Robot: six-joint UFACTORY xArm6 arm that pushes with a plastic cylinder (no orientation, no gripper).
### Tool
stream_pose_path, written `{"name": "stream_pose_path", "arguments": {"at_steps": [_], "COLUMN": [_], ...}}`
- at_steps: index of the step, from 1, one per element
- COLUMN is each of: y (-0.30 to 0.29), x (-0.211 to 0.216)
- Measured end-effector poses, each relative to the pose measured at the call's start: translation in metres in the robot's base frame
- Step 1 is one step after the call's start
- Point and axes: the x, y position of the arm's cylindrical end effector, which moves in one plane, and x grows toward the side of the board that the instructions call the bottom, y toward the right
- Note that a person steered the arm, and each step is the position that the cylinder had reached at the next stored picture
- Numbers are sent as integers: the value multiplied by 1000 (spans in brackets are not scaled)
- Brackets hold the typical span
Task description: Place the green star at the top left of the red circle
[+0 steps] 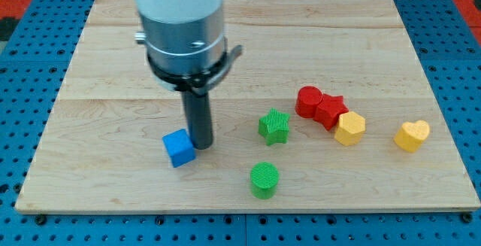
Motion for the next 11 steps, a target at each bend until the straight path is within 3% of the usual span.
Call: {"name": "stream_pose_path", "arguments": {"at_steps": [4, 5, 6, 7, 8, 10, 11], "y": [147, 137, 163, 126, 104, 107, 77], "x": [0, -9, -10, -18, -70, -89, -110]}}
